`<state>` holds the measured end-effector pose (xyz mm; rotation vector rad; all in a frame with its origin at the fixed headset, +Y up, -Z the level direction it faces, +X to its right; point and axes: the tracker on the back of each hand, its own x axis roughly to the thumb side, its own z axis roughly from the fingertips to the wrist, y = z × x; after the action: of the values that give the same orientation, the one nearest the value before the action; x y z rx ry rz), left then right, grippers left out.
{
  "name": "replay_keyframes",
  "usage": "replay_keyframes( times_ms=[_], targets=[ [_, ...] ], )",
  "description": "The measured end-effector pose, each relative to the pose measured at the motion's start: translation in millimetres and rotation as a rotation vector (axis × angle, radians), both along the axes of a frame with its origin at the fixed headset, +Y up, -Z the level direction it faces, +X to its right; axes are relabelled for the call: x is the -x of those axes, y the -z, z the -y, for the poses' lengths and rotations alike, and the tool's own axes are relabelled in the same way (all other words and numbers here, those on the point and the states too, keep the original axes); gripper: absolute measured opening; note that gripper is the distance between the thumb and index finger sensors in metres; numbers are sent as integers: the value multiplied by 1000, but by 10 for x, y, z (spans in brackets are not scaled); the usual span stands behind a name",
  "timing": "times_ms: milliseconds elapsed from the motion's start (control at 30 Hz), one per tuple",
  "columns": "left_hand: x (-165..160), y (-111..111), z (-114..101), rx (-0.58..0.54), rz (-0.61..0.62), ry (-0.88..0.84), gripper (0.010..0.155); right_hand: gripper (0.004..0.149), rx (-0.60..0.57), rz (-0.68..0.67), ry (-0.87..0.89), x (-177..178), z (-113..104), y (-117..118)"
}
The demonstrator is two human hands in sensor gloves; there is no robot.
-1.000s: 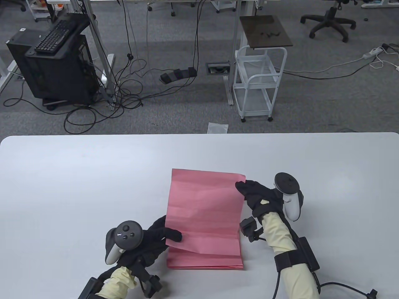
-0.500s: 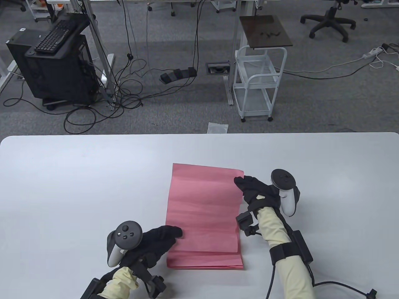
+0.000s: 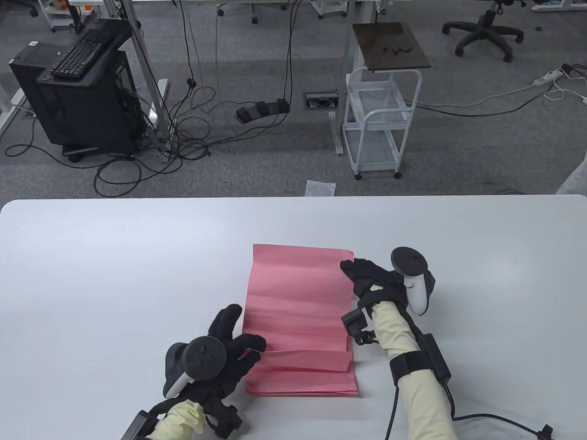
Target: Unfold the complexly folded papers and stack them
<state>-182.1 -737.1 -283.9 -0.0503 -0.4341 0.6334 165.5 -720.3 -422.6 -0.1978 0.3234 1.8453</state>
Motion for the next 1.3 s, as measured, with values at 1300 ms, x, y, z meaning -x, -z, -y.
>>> replay_keyframes(
  times_ms=[1300],
  targets=[
    [-251, 163, 738, 625, 186, 494, 88, 79, -299, -358, -551, 485, 146, -422]
  ],
)
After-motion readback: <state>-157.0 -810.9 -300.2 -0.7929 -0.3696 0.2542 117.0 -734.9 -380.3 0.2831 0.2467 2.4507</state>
